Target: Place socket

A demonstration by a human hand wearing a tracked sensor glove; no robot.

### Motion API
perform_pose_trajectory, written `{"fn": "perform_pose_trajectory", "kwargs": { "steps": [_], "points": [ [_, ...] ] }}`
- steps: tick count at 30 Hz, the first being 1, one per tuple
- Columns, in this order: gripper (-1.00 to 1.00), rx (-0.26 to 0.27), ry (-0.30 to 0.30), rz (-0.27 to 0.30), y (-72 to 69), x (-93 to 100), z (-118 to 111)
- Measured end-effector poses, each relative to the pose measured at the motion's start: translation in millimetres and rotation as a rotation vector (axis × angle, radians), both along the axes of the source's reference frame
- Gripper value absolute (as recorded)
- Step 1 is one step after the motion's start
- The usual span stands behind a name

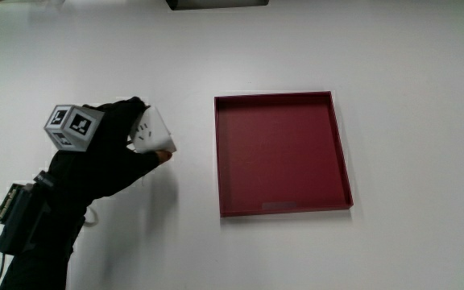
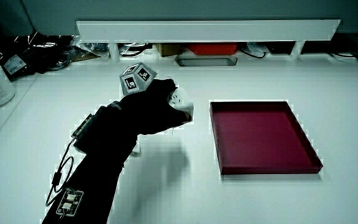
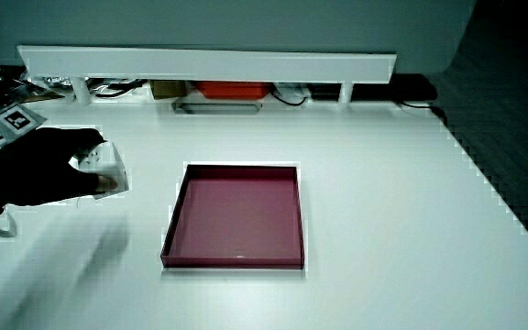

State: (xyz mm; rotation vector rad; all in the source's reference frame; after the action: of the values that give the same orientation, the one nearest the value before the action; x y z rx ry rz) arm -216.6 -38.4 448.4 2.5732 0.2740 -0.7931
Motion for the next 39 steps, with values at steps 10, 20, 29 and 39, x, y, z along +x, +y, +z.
{"fn": "perform_pose_trajectory", "kwargs": {
  "steps": [10, 20, 29, 39],
  "points": [
    [0.00, -0.143, -0.099, -0.093, 5.9, -39.1, 36.0],
    [0.00, -0.201, -0.143, -0.151, 7.8, -54.8, 66.1],
    [-0.04, -0.210, -0.136, -0.167, 8.8, -57.3, 69.5],
    [-0.44, -0.213, -0.116, -0.166, 10.8, -58.1, 67.5]
  ]
}}
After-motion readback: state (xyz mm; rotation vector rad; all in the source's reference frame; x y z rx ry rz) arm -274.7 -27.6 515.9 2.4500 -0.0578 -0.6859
